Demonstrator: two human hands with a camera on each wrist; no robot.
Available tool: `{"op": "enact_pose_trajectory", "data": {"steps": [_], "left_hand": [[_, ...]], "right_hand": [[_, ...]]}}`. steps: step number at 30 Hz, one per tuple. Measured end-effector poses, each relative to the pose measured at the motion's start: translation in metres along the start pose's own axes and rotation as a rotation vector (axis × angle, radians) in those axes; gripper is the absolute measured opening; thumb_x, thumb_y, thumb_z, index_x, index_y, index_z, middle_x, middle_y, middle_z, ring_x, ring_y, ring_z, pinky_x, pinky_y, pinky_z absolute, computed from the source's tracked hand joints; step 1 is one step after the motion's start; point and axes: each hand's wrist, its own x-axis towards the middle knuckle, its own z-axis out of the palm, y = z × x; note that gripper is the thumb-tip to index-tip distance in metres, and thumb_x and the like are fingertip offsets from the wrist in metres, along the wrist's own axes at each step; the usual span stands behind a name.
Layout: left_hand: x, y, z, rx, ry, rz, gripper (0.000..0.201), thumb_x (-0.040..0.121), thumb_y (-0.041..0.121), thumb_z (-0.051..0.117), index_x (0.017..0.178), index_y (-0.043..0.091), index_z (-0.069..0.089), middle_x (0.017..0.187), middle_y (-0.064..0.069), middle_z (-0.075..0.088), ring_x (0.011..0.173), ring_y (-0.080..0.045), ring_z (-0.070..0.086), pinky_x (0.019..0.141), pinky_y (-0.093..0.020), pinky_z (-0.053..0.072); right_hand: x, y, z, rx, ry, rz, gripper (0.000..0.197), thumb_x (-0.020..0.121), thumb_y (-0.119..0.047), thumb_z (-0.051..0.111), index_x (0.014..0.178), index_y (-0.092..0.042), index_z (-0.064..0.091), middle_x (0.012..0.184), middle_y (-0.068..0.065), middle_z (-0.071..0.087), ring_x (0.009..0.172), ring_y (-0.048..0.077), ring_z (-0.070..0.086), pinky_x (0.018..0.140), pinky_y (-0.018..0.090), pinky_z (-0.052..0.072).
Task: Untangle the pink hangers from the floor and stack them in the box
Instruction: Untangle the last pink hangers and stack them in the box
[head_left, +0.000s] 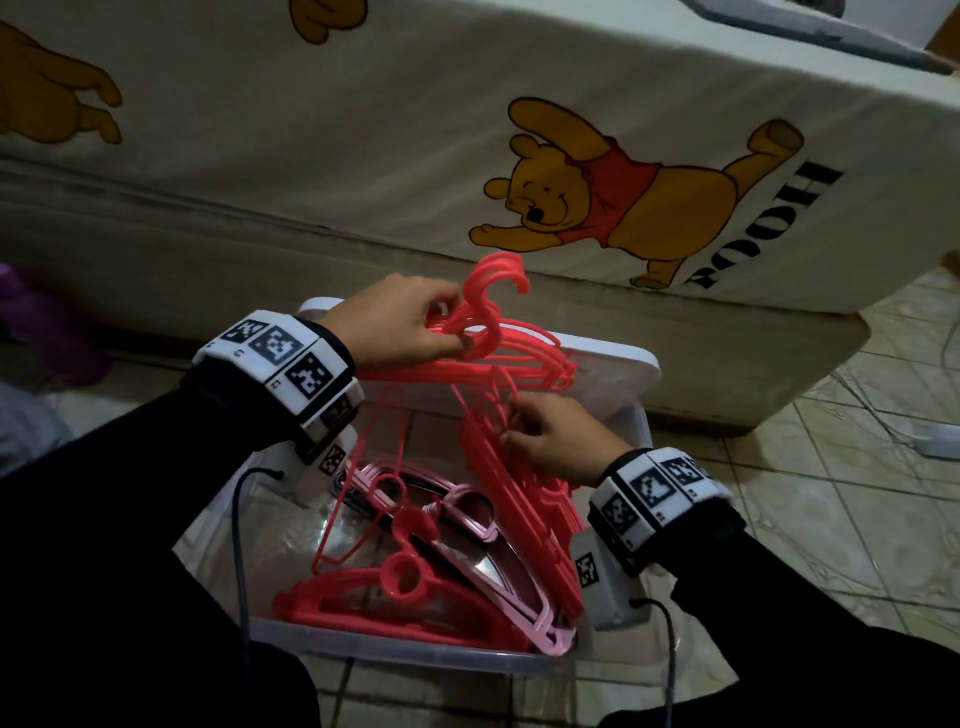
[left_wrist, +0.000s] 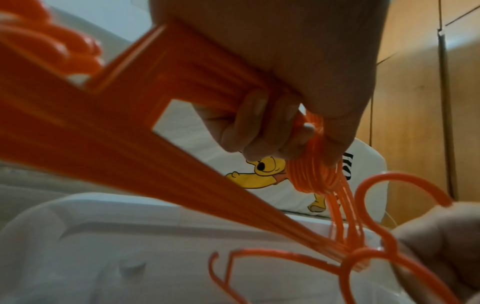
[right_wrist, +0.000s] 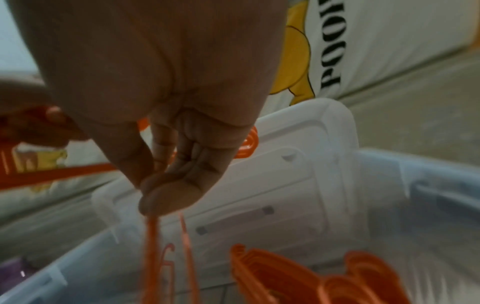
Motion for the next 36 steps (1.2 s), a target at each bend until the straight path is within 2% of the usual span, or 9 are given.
{"op": "enact_pose_trajectory", "data": {"steps": [2, 6, 10, 19, 23, 26, 31, 34, 36], "left_hand": [[0.0, -0.001, -0.002, -0.015, -0.003, -0.014, 0.023, 0.081, 0.038, 0.068, 0.095, 0.02, 0.065, 0.094, 0.001, 0.069, 0.09, -0.019, 0.063, 0.083, -0.038, 0.049], [0.001, -0.001, -0.004, -0.049, 0.044, -0.022, 0.017, 0.082, 0.032, 0.069, 0.092, 0.019, 0.064, 0.092, 0.0, 0.068, 0.089, -0.019, 0.062, 0.082, -0.037, 0.049], [0.0, 0.001, -0.004, -0.065, 0.127, -0.022, 0.022, 0.081, 0.032, 0.069, 0.098, 0.018, 0.065, 0.087, 0.001, 0.067, 0.083, -0.02, 0.062, 0.076, -0.035, 0.048], [-0.003, 0.006, -0.003, -0.083, 0.077, 0.043, 0.049, 0.077, 0.054, 0.067, 0.108, 0.016, 0.065, 0.092, -0.003, 0.069, 0.085, -0.021, 0.064, 0.078, -0.042, 0.05], [-0.005, 0.01, -0.001, -0.09, 0.034, 0.057, 0.059, 0.072, 0.06, 0.065, 0.109, 0.014, 0.063, 0.095, -0.003, 0.069, 0.086, -0.022, 0.064, 0.079, -0.045, 0.049], [-0.007, 0.014, -0.002, -0.108, -0.031, 0.04, 0.073, 0.062, 0.069, 0.058, 0.111, 0.014, 0.062, 0.1, -0.002, 0.069, 0.09, -0.021, 0.064, 0.084, -0.046, 0.049], [-0.007, 0.013, 0.002, -0.099, -0.095, 0.003, 0.076, 0.073, 0.081, 0.04, 0.105, 0.016, 0.062, 0.09, -0.003, 0.069, 0.082, -0.021, 0.063, 0.081, -0.047, 0.05], [-0.007, 0.013, 0.004, -0.158, -0.093, -0.035, 0.079, 0.075, 0.08, 0.021, 0.112, 0.024, 0.063, 0.104, -0.002, 0.069, 0.098, -0.019, 0.062, 0.092, -0.045, 0.046], [-0.006, 0.013, 0.004, -0.156, -0.093, -0.041, 0.076, 0.074, 0.08, 0.027, 0.113, 0.025, 0.063, 0.105, 0.0, 0.069, 0.099, -0.018, 0.062, 0.093, -0.046, 0.046]], "right_hand": [[-0.002, -0.006, -0.001, 0.151, -0.02, 0.045, 0.01, 0.089, -0.004, 0.056, 0.093, -0.012, 0.06, 0.086, 0.008, 0.065, 0.076, 0.019, 0.062, 0.075, 0.037, 0.054], [-0.007, -0.018, 0.001, 0.509, -0.125, 0.063, 0.014, 0.092, 0.007, 0.048, 0.097, -0.002, 0.057, 0.072, 0.004, 0.065, 0.053, 0.01, 0.056, 0.054, 0.022, 0.048], [-0.009, -0.028, 0.0, 0.64, -0.077, 0.036, 0.006, 0.09, 0.004, 0.054, 0.089, -0.002, 0.055, 0.064, 0.007, 0.057, 0.051, 0.013, 0.052, 0.055, 0.023, 0.047], [-0.008, -0.013, -0.002, -0.251, -0.029, -0.085, 0.008, 0.088, -0.018, 0.06, 0.093, -0.011, 0.061, 0.095, 0.008, 0.06, 0.088, 0.021, 0.056, 0.071, 0.022, 0.033], [-0.007, -0.013, -0.009, -0.281, 0.043, -0.154, 0.018, 0.087, -0.006, 0.05, 0.098, -0.01, 0.063, 0.1, 0.009, 0.062, 0.095, 0.024, 0.058, 0.078, 0.028, 0.04], [-0.008, -0.016, -0.02, -0.24, 0.193, -0.305, 0.015, 0.082, 0.002, 0.055, 0.089, -0.007, 0.066, 0.091, 0.009, 0.067, 0.087, 0.024, 0.06, 0.07, 0.022, 0.035], [-0.011, -0.02, -0.033, -0.122, 0.448, -0.362, 0.015, 0.082, 0.0, 0.065, 0.093, -0.008, 0.072, 0.09, 0.003, 0.07, 0.085, 0.015, 0.059, 0.076, 0.026, 0.045], [-0.011, -0.018, -0.038, -0.051, 0.557, -0.314, 0.016, 0.082, -0.007, 0.07, 0.096, -0.013, 0.074, 0.084, -0.008, 0.066, 0.078, 0.006, 0.055, 0.072, 0.011, 0.04], [-0.01, -0.015, -0.04, -0.016, 0.586, -0.294, 0.017, 0.082, -0.009, 0.071, 0.097, -0.014, 0.074, 0.086, -0.006, 0.069, 0.073, -0.005, 0.051, 0.068, 0.003, 0.036]]}}
